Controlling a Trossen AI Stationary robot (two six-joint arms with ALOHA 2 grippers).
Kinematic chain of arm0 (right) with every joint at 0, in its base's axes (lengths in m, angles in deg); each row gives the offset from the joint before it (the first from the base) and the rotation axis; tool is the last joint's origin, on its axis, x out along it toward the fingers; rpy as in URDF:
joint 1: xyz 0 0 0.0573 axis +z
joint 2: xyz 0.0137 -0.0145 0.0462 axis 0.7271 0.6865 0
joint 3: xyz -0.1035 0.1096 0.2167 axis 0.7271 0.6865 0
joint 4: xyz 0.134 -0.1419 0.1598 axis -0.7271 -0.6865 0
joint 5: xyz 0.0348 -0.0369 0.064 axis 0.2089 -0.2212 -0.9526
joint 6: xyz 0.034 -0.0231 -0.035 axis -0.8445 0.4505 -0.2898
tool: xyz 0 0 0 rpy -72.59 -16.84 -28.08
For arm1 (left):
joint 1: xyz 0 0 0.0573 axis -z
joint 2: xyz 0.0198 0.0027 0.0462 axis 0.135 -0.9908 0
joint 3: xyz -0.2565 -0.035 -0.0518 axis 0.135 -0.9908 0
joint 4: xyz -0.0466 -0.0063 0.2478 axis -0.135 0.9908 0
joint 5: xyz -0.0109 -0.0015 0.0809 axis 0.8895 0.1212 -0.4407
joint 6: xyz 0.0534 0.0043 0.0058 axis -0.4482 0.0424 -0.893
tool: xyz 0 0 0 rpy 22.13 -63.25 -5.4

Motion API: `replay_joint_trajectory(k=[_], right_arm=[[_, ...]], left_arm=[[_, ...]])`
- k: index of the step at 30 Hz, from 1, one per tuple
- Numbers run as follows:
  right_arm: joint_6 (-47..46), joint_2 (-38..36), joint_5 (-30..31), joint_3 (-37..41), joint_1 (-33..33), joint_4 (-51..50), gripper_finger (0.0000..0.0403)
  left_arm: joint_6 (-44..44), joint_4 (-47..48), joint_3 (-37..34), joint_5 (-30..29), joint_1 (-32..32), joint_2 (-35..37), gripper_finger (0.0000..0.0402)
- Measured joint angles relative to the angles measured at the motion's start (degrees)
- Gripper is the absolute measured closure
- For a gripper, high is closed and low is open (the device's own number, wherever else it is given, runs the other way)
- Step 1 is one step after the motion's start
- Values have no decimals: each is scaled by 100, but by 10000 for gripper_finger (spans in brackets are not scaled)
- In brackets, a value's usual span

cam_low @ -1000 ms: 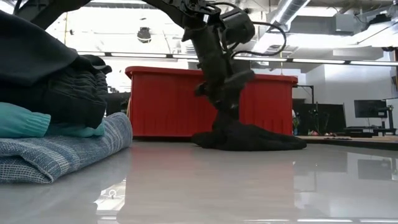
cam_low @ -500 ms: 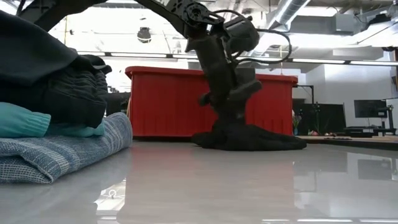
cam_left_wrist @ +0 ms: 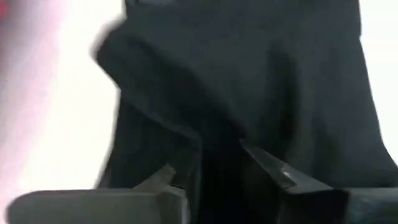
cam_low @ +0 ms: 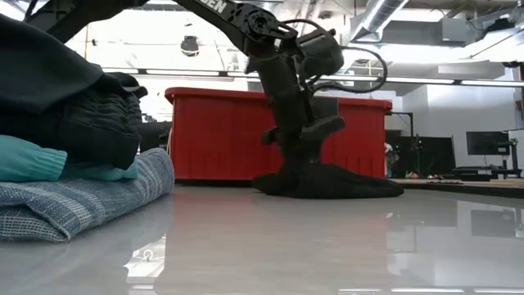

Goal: Fold Laundry from Bin
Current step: Fold the black boxer from the red organizer bin

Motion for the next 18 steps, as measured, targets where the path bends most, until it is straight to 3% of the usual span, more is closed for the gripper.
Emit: replay_joint_trajectory(k=[4, 8, 18], right_arm=[[13, 0, -11, 0, 0, 0, 178], [-47, 0, -15, 0, 2, -2, 178], [-95, 0, -17, 0, 7, -2, 178]], left_arm=[[-33, -130, 4, 411, -1, -131, 354], [88, 6, -6, 322, 0, -141, 396], [-393, 524, 984, -197, 0, -27, 401]])
